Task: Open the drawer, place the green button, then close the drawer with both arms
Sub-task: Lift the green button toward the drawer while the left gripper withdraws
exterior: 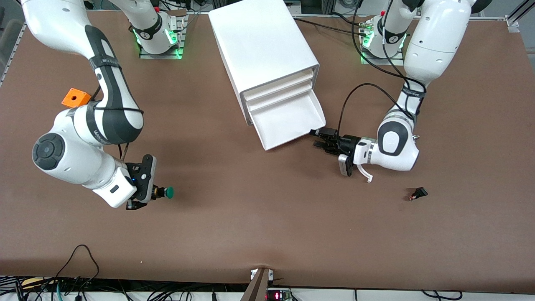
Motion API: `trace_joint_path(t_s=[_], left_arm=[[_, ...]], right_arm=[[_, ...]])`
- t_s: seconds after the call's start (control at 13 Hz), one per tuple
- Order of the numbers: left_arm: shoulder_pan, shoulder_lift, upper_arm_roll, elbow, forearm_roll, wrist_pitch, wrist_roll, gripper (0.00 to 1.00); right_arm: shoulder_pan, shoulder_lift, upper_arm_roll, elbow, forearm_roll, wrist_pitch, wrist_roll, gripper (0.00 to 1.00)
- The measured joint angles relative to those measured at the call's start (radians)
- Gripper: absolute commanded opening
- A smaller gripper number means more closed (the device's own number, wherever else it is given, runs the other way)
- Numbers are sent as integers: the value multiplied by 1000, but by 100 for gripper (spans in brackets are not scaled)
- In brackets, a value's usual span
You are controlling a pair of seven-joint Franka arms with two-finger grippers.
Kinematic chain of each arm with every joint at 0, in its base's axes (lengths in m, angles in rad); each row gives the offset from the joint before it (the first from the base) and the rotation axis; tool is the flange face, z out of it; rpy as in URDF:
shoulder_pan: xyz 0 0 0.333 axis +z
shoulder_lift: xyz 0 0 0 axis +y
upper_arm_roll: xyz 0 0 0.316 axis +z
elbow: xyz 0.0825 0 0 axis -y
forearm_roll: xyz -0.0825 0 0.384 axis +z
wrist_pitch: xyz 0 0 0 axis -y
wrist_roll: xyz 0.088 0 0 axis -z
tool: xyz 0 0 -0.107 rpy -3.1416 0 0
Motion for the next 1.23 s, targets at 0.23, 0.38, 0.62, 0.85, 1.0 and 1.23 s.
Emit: trace_joint_path(t_s=[0.23,0.38,0.62,0.85,1.0,1.23], left_arm=[[6,-54,1,45,136,-1,-129,100],[7,-89,1,62,241,-1,-210,100],[9,-141,2,108,445,-4,-374,100],[9,-177,3,174,576,-79,-527,100],[9,-182,5,253,673,-153,-652,100],[5,-192,0,382,836,-250,-845,100]], right_arm=[[0,-11,67,6,0,-1,-5,32],[8,-15,134,7,0,-10,-5,32],[73,-20,170,7,-26,-21,-6,29],[176,-20,171,7,-81,-26,7,29],[220,-20,170,7,-110,-27,11,29],[250,-20,170,7,-114,-41,11,29]])
